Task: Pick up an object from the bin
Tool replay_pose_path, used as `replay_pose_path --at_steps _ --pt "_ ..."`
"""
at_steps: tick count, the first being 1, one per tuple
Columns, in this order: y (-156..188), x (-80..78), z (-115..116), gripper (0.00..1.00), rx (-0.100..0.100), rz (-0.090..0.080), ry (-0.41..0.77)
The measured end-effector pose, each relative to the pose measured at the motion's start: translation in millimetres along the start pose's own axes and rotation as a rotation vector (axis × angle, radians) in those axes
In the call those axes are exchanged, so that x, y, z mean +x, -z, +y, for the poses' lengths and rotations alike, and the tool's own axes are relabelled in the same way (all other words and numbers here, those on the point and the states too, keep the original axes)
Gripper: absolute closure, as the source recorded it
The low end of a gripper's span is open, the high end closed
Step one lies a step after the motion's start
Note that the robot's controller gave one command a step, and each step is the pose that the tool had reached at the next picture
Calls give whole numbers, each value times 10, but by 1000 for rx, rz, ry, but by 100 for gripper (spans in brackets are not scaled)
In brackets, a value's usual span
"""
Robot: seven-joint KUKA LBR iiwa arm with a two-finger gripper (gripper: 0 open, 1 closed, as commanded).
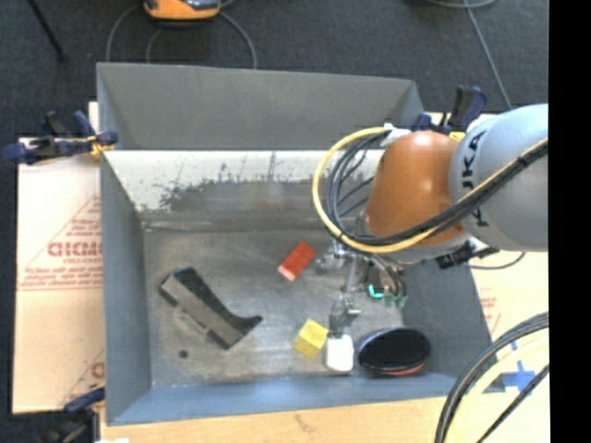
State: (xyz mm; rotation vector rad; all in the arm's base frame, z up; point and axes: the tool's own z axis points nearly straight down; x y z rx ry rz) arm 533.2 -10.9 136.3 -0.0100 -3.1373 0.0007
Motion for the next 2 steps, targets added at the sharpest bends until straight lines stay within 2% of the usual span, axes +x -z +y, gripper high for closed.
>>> replay_pose_path --at_steps 1,2 --pt "37 -20 -1 0 0 -7 0" --pt "-396 -538 42 0 1 -14 95"
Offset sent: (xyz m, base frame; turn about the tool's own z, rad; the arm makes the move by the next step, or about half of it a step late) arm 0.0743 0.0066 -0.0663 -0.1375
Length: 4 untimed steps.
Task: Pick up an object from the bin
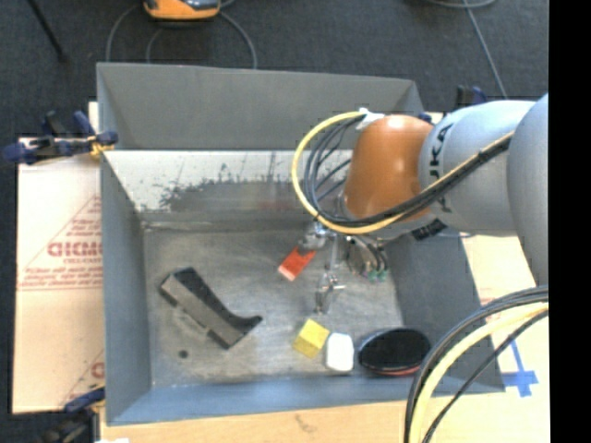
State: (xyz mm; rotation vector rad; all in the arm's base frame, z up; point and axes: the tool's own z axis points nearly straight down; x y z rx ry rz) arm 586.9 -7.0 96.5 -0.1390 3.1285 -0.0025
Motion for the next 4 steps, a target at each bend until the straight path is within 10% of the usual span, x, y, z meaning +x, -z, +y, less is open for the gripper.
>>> replay_pose_path --at_steps 1,3,4 --pt "-8 -250 -43 0 -2 7 227" --pt "-240 -435 145 0 -1 2 263" --pt "-217 -496 184 100 -2 0 196"
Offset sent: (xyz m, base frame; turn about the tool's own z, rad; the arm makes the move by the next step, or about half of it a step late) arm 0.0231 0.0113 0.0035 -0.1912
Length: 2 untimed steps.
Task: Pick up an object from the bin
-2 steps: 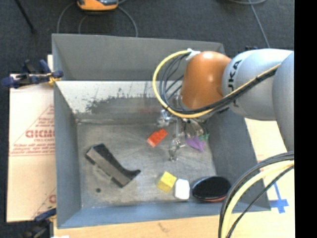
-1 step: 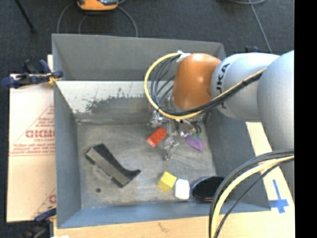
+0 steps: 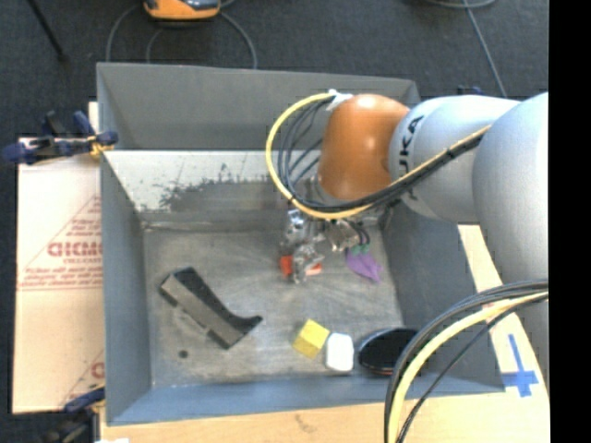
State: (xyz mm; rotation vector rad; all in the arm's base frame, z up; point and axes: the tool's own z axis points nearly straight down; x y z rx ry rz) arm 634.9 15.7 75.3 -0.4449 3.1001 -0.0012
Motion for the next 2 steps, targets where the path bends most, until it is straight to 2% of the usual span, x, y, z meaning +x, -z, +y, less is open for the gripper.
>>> replay_pose_path --at_steps 2 --pt "25 6 1 100 0 1 0"
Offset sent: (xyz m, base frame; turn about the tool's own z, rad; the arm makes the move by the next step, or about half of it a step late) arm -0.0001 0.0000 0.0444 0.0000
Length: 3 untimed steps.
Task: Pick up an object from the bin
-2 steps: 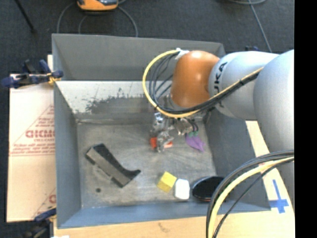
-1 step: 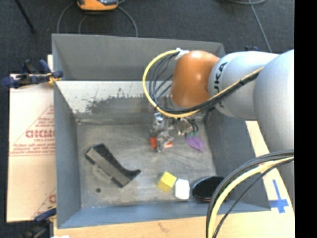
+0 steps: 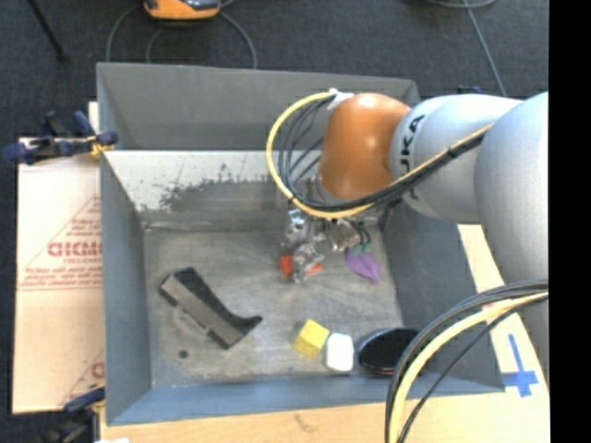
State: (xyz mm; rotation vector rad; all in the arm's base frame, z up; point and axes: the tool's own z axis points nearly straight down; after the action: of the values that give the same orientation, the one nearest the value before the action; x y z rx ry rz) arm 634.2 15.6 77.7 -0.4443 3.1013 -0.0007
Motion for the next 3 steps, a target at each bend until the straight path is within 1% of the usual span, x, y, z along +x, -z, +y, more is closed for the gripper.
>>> replay_pose_path --at_steps 1,2,3 --pt "116 3 -2 100 -1 4 -1" --pt "197 -17 -11 100 0 1 -1" --pt "252 -16 -12 100 0 2 -1"
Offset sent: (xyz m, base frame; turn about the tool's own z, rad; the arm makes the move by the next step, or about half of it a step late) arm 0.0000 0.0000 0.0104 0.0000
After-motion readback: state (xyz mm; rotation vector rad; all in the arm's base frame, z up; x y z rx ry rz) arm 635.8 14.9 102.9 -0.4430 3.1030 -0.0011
